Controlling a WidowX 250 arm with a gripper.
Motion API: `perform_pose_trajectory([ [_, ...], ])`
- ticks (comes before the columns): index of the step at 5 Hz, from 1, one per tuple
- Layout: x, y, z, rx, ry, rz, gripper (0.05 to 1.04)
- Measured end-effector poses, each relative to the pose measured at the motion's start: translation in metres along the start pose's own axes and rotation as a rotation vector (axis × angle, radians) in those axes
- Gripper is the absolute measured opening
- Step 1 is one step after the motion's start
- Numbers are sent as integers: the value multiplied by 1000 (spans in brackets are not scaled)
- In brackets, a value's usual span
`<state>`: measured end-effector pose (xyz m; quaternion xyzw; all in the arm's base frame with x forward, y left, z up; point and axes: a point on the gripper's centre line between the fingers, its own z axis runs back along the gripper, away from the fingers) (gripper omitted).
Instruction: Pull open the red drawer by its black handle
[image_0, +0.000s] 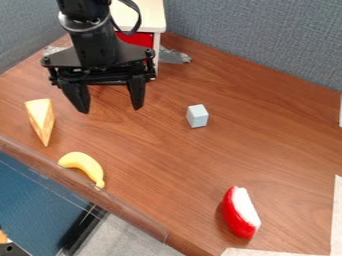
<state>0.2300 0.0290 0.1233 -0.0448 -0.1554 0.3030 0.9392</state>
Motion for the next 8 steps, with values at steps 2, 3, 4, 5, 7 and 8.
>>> perform_pose_trajectory([
  [2, 9, 12, -19, -41, 63, -172, 1001],
  [3, 24, 20, -30, -112, 106, -302, 1001],
  [4, 45, 27, -44, -208, 161, -531, 1001],
  [5, 61, 30, -54, -220, 156, -774, 1001],
  [7, 72, 22, -76, -170, 42, -1117, 1001],
  [8, 68, 25, -89, -162, 0, -1218, 1001],
])
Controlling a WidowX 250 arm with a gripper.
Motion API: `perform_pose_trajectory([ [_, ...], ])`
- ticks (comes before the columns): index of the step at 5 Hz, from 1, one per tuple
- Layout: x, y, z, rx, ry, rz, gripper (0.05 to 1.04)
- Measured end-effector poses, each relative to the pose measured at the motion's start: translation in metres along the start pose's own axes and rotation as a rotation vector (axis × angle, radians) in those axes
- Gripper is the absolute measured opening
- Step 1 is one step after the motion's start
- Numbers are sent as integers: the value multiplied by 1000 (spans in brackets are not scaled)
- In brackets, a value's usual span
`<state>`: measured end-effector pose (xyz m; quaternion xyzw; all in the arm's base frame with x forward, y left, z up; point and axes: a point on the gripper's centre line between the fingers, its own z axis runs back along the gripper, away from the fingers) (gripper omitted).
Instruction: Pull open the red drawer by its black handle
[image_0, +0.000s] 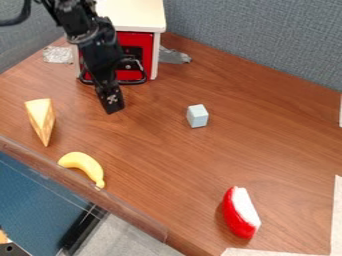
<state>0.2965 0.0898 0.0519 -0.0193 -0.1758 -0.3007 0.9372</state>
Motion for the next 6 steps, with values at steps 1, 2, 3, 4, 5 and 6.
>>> perform_pose_trajectory([
  [1, -1, 2, -2, 19, -33, -9, 1001],
  [2, 2, -1, -1, 12, -70, -29, 1001],
  [3, 14, -3, 20, 28, -124, -37, 1001],
  [4, 20, -5, 29, 31, -151, -31, 1001],
  [5, 24, 3, 31, 69, -161, -34, 1001],
  [6, 22, 11, 18, 90, -163, -26, 1001],
])
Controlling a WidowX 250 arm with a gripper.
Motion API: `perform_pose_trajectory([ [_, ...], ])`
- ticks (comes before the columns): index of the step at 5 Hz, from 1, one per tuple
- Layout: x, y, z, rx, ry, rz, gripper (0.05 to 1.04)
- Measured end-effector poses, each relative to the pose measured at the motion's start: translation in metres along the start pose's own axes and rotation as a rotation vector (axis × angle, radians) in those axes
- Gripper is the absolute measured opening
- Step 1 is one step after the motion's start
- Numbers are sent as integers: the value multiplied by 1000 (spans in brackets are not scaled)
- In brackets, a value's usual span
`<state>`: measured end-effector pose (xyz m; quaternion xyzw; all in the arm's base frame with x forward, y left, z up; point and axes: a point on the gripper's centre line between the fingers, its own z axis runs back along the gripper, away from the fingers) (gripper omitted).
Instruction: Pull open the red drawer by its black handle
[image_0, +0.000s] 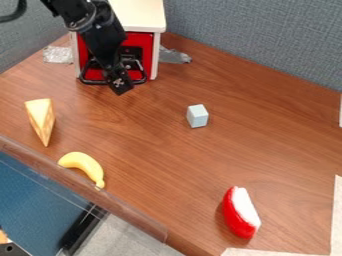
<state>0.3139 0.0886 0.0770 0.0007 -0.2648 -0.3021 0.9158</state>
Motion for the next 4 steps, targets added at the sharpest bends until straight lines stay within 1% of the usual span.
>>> perform_pose_trajectory([
  [1, 0, 6, -8, 14, -9, -3, 1001],
  [3, -8, 10, -24, 21, 3, -1, 1001],
  [4, -9, 14, -28, 33, 5, -7, 1001],
])
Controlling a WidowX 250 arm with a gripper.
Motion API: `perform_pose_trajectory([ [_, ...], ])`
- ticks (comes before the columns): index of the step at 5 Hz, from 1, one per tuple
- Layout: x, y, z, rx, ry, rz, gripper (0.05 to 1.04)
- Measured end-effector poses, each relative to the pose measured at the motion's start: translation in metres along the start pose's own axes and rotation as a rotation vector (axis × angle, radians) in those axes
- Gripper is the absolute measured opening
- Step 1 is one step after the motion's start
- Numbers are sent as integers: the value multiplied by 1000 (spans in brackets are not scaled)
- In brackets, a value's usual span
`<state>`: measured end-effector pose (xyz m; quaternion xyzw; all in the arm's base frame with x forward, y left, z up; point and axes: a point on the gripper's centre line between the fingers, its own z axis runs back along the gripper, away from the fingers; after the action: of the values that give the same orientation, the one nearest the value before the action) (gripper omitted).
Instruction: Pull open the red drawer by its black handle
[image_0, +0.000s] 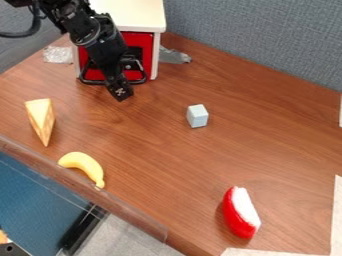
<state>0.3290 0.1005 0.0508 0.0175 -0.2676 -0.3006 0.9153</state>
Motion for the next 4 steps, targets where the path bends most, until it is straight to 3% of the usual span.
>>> perform_pose_trajectory([
  [1, -3, 2, -9, 11, 0, 23, 957],
  [3, -10, 8, -14, 21, -5, 53, 362],
  [4, -10, 8, -14, 16, -5, 29, 259],
])
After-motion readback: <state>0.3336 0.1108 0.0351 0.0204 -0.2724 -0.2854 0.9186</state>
